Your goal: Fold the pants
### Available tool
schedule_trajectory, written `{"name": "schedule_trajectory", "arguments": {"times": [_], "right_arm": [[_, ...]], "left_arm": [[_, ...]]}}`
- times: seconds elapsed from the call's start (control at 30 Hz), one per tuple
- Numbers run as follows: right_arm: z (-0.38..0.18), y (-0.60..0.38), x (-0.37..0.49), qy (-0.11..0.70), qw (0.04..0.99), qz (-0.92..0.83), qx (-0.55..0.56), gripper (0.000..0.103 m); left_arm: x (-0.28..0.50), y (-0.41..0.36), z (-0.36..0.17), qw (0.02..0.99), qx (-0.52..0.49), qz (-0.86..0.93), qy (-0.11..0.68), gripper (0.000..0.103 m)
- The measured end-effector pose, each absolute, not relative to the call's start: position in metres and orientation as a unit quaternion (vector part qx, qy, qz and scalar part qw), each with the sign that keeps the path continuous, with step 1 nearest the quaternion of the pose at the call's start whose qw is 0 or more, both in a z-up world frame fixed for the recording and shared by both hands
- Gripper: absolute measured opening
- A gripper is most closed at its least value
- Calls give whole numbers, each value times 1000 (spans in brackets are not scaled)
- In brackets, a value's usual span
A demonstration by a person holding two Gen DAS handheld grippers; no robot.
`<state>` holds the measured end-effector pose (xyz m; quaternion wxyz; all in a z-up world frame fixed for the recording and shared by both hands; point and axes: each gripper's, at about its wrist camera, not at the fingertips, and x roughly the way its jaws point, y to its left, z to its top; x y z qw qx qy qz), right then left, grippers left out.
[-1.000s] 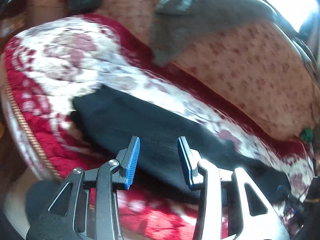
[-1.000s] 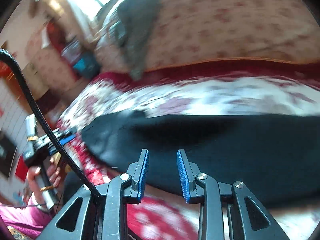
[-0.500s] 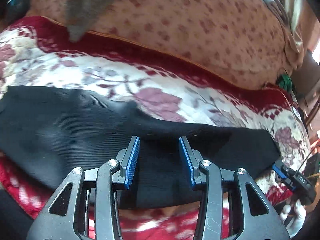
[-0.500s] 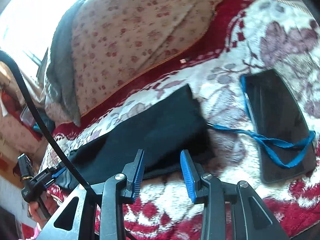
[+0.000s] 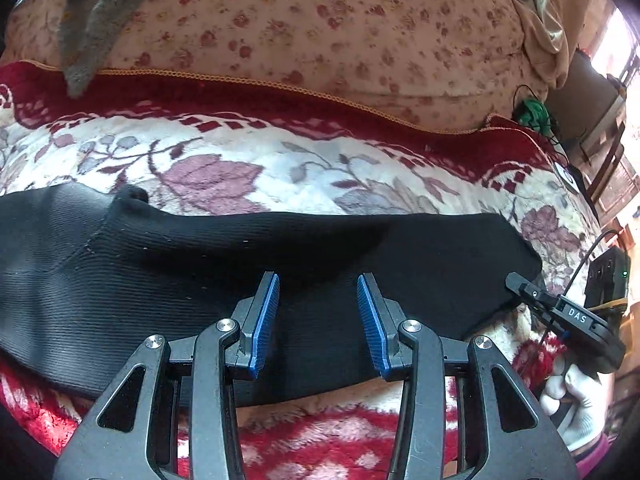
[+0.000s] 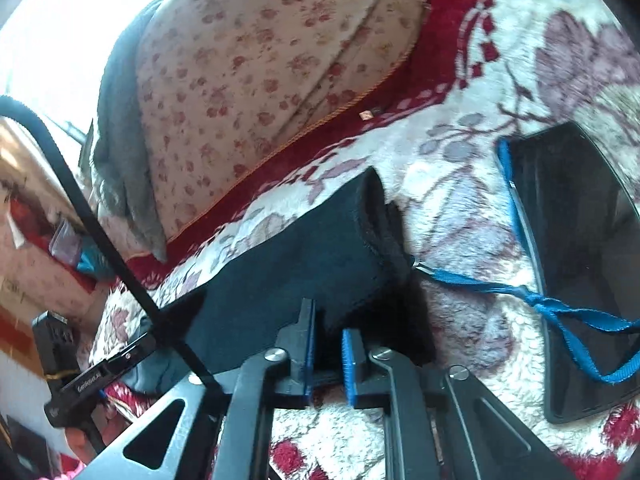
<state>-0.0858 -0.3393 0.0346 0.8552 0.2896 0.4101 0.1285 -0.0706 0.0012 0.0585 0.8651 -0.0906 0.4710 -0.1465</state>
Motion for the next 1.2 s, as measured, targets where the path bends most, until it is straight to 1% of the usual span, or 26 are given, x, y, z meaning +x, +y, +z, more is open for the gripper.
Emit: {"name": "schedule_trajectory", "arguments": {"times": [0.17, 0.33, 0.37, 0.4, 0.47, 0.5, 0.53, 0.57, 0.6, 0.73, 0.87, 1.07, 1.2], "right_arm": [[53, -336, -98, 396, 863, 141, 282, 5], [39, -337, -98, 443, 849, 112, 263, 6], [35, -339, -99, 446, 845, 106, 275, 7], [33, -343, -102, 438, 840, 107, 302, 11], [34, -349, -109, 423, 838, 104, 327, 21], [35, -351, -112, 422, 837, 102, 333, 29], [36, -352, -116, 422, 834, 101, 340, 32], [37, -353, -118, 423, 832, 101, 344, 33], [36, -354, -121, 426, 830, 100, 347, 34], [30, -357, -128, 431, 824, 91, 356, 40], [19, -367, -128, 424, 814, 85, 388, 41], [17, -371, -121, 411, 811, 96, 404, 44], [15, -371, -117, 404, 810, 106, 411, 46]], "left_arm": [[-72, -7, 63, 869, -85, -155, 462, 40], [-68, -17, 57, 861, -85, -164, 473, 40], [-69, -20, 58, 860, -84, -168, 474, 40], [-70, -23, 59, 860, -83, -173, 473, 40], [-71, -29, 62, 859, -78, -188, 470, 40], [-71, -32, 64, 858, -75, -197, 468, 42], [-70, -36, 65, 857, -73, -207, 467, 49], [-69, -39, 67, 853, -73, -221, 467, 57], [-66, -42, 68, 848, -74, -235, 469, 59], [-50, -61, 68, 837, -45, -270, 474, 59], [-33, -74, 62, 828, -25, -283, 484, 59], [-14, -84, 56, 823, -18, -283, 493, 59], [-4, -98, 52, 819, 5, -287, 497, 59]]}}
